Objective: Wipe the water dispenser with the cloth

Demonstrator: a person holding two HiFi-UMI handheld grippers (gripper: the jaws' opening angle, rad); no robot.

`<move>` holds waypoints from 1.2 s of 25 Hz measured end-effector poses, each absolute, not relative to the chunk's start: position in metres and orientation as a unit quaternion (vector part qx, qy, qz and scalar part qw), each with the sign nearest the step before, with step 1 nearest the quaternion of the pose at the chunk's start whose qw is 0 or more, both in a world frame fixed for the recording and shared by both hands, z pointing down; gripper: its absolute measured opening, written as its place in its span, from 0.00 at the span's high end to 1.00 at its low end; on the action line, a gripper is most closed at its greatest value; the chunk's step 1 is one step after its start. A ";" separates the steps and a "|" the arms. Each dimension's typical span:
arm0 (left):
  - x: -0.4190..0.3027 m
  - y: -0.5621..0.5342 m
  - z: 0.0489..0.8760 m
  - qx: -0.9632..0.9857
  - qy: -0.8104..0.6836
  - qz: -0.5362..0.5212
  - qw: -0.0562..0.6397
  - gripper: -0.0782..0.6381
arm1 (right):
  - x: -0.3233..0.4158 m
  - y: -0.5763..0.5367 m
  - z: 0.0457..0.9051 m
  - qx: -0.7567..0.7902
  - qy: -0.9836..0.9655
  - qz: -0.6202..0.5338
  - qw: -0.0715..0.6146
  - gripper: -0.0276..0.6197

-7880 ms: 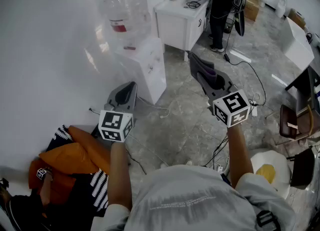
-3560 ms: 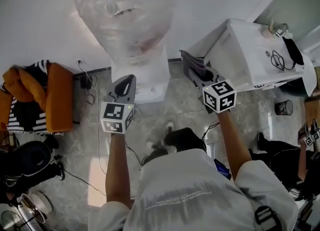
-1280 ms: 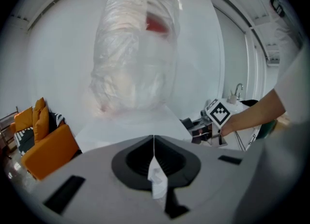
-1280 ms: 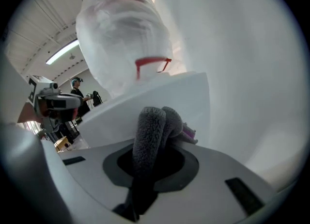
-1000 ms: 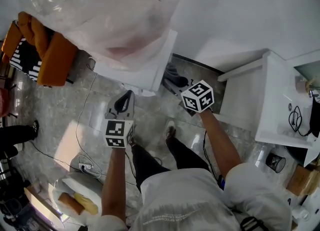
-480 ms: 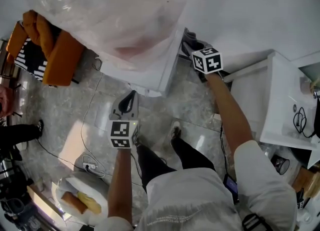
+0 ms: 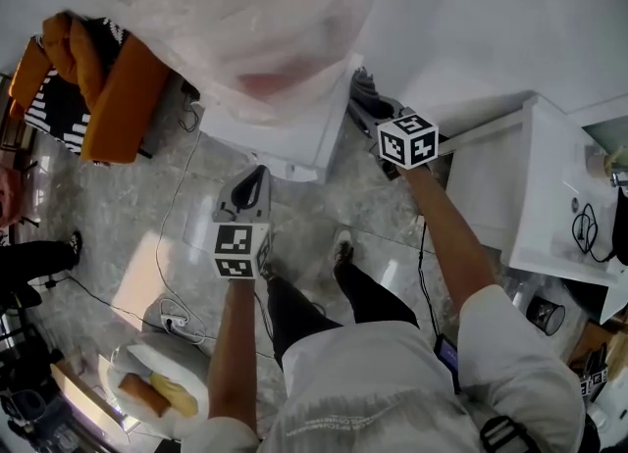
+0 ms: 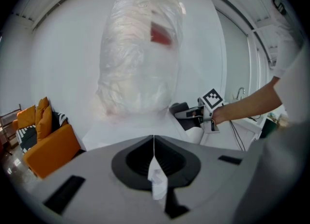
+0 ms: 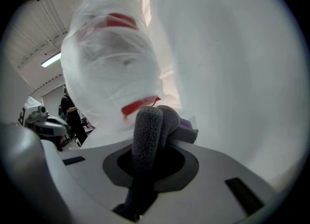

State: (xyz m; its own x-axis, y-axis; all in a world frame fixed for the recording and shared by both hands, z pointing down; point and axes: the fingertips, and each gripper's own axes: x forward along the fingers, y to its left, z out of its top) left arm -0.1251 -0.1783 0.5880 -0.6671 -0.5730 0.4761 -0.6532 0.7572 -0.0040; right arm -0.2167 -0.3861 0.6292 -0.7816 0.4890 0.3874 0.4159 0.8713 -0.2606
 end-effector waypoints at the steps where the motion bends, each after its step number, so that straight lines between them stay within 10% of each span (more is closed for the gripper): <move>1: -0.124 -0.177 0.588 0.340 -0.908 0.088 0.230 0.87 | -0.207 -0.379 0.630 -0.250 -0.938 0.079 0.228 0.87; 16: -0.120 -0.134 0.537 0.406 -0.885 0.093 0.209 0.87 | -0.099 -0.296 0.618 -0.225 -0.921 0.121 0.293 0.87; 30: -0.164 -0.079 0.404 0.445 -0.884 0.133 0.055 0.87 | -0.080 -0.285 0.423 -0.059 -0.985 -0.052 0.155 0.87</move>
